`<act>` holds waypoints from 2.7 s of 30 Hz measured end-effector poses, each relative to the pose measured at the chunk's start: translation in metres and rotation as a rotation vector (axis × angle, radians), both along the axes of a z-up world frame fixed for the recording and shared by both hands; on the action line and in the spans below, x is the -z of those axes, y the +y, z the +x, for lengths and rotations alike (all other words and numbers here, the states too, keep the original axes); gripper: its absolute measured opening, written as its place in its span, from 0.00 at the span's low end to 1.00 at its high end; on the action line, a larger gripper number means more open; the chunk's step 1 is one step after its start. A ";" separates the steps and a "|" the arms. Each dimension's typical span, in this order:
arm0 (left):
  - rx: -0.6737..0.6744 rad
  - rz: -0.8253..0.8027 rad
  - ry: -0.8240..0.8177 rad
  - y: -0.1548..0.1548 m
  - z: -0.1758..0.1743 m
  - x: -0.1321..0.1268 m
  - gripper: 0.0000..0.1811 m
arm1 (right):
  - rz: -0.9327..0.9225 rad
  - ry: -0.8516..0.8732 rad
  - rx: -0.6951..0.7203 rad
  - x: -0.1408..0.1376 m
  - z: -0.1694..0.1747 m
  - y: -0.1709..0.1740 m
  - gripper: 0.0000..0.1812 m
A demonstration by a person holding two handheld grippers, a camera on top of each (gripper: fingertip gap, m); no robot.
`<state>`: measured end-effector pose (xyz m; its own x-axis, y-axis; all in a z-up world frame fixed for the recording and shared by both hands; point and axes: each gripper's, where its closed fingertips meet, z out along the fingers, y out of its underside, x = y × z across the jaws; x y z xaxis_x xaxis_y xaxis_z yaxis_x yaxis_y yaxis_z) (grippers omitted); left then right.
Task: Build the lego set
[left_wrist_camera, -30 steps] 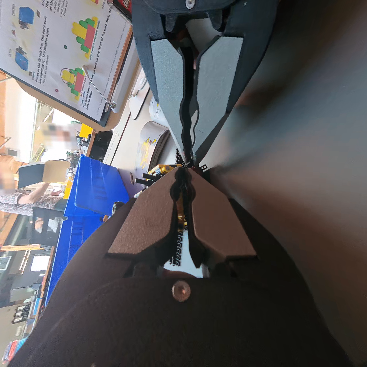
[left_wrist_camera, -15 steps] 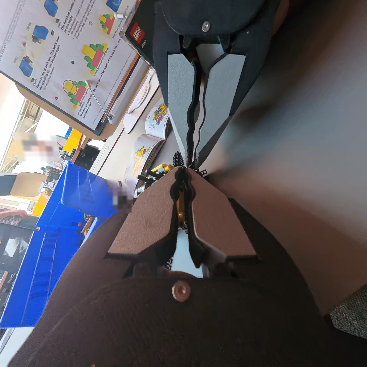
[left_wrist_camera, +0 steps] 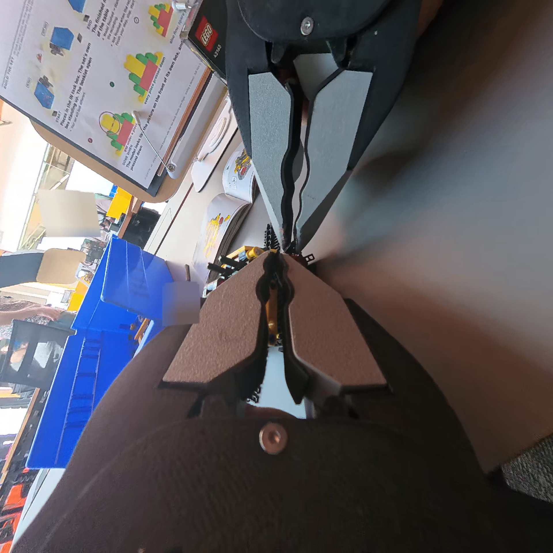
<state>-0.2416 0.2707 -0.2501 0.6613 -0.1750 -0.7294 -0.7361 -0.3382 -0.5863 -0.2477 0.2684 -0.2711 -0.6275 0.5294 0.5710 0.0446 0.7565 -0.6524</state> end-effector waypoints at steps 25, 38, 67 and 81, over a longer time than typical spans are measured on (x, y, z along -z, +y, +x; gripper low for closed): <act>-0.111 -0.011 0.213 -0.003 0.000 0.005 0.00 | 0.038 0.024 -0.011 -0.001 -0.001 0.001 0.00; -0.055 0.037 0.182 -0.006 0.002 0.003 0.00 | 0.030 0.017 -0.025 -0.002 0.000 0.000 0.00; -0.047 0.007 0.263 -0.008 0.006 0.005 0.00 | 0.033 0.015 -0.027 0.000 0.002 -0.002 0.00; -0.122 -0.037 0.204 -0.005 0.004 0.006 0.00 | 0.026 -0.001 -0.009 0.002 0.003 -0.001 0.00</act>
<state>-0.2376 0.2652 -0.2558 0.5185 -0.1324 -0.8447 -0.7906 -0.4505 -0.4147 -0.2451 0.2676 -0.2730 -0.6326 0.5085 0.5841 0.0384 0.7739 -0.6322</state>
